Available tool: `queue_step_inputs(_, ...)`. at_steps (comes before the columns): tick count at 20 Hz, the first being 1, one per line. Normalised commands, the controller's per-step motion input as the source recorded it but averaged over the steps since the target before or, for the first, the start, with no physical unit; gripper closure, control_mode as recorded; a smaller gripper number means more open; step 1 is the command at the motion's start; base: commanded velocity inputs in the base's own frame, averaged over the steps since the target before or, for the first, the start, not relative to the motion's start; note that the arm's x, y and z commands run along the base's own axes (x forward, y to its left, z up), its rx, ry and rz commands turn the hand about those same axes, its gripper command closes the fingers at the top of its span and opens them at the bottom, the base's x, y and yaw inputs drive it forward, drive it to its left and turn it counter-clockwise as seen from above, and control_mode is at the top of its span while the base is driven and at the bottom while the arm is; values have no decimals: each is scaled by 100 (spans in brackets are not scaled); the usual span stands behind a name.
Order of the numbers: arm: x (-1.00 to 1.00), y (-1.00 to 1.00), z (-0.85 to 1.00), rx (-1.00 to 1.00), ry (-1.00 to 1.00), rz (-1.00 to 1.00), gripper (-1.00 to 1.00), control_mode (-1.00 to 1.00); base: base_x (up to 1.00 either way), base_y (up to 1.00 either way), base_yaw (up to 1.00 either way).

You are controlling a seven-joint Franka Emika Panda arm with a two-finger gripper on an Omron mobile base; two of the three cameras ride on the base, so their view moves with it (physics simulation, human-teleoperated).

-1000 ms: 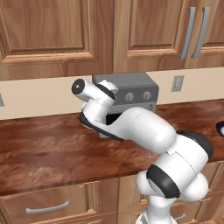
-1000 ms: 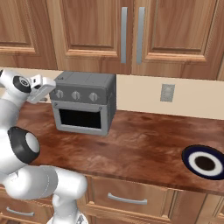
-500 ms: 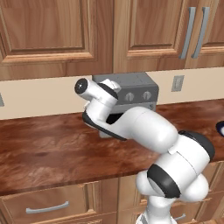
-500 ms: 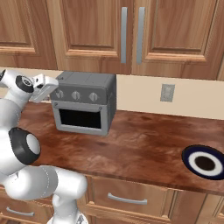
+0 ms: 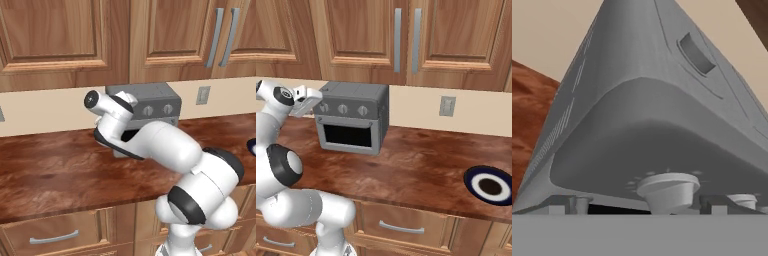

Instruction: Pick up the bagel from the plate, place it on the toaster oven rack, close the door, and set the timer.

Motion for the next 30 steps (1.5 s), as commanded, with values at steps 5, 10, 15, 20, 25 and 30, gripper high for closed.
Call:
queue_step_inputs(5,41,-59,-18,0,1,0,-100,-100,0,0,0)
queue_step_inputs(10,42,-65,-25,0,3,0,-100,-100,0,0,0)
queue_step_inputs(15,38,-78,-36,0,6,0,-100,-100,0,0,0)
queue_step_inputs(20,38,-88,-44,3,10,0,-100,-100,0,0,0)
queue_step_inputs(25,31,-81,-50,5,8,0,-100,-100,0,0,0)
queue_step_inputs(30,21,-59,-40,7,3,0,100,-100,0,0,0)
